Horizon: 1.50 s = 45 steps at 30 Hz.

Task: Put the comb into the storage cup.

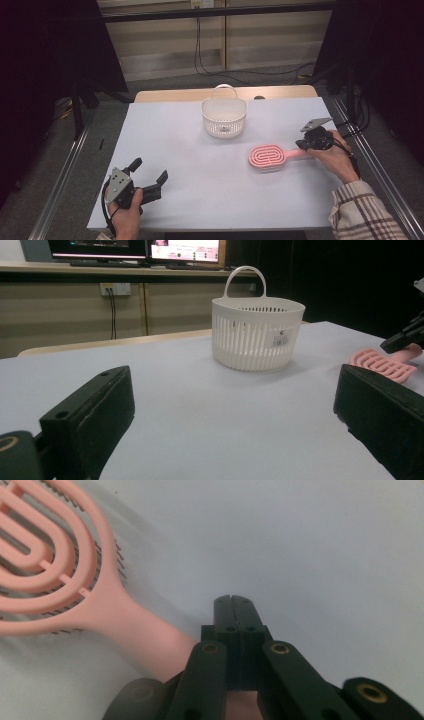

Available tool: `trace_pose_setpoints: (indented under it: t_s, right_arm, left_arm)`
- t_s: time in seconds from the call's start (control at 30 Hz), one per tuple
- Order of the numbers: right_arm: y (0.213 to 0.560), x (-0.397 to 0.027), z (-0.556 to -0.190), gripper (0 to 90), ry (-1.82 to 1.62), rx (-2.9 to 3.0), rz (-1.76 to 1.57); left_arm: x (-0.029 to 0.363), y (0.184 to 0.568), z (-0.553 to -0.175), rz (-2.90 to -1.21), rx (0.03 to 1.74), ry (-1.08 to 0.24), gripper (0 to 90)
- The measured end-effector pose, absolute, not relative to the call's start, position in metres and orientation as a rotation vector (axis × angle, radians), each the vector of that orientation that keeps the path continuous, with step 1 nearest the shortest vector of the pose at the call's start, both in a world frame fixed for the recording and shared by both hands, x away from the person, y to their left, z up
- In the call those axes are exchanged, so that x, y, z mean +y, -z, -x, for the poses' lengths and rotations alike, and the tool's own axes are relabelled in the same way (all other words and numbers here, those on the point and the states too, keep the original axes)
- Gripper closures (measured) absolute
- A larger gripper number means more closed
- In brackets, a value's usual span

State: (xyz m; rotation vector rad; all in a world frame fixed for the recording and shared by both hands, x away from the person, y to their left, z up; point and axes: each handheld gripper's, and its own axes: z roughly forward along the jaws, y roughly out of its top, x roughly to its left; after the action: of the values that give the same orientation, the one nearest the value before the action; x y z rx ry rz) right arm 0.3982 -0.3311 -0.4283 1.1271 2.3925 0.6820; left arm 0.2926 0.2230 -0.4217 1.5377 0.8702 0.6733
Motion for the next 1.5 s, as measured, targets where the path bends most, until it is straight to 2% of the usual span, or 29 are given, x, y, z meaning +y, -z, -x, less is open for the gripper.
trace_pose_setpoints:
  t_s: [1.5]
  right_arm:
    - [0.435, -0.334, -0.379, 90.0, -0.712, 2.42, -1.087]
  left_arm:
    - [0.223, 0.422, -0.293, -1.54, 0.872, -0.675, 3.0]
